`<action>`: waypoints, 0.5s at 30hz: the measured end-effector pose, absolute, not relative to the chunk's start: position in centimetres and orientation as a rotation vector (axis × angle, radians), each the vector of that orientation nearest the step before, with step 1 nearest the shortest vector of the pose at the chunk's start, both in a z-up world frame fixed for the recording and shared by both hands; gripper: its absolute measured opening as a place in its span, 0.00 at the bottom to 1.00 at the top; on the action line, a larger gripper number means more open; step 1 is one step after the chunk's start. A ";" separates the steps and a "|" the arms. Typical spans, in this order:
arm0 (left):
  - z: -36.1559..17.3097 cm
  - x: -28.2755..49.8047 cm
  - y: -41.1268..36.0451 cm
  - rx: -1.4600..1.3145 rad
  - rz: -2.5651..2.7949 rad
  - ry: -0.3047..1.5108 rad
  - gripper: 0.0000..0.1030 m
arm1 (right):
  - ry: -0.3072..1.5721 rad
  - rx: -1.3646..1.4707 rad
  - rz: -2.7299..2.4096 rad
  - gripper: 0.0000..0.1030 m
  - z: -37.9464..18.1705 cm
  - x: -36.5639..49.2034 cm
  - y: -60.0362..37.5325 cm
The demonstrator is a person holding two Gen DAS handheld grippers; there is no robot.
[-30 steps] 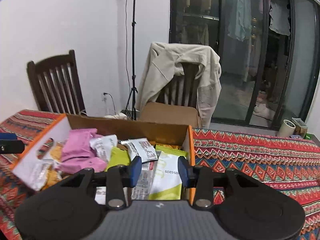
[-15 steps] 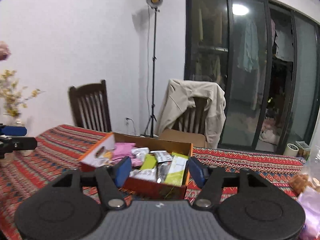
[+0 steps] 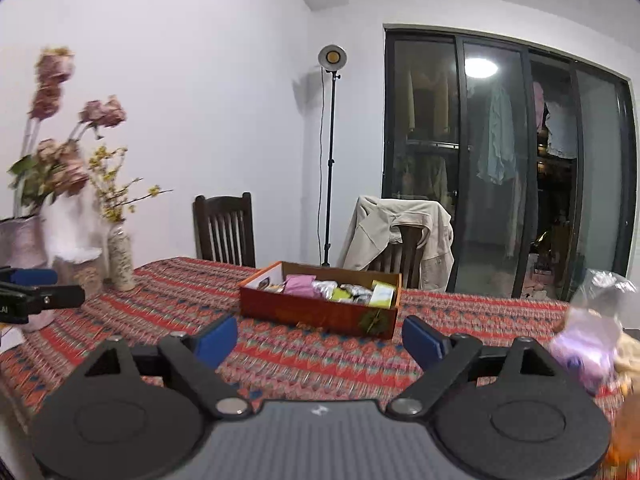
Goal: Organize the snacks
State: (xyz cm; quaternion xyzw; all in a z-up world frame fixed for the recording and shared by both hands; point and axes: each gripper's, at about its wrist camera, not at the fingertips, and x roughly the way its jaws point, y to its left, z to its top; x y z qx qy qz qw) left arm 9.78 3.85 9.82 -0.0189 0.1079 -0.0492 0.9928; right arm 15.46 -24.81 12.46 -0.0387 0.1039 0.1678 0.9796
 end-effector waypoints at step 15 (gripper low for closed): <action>0.4 3.0 2.4 -0.058 -0.075 0.324 1.00 | 0.261 -0.046 0.275 1.00 0.0 2.6 -22.1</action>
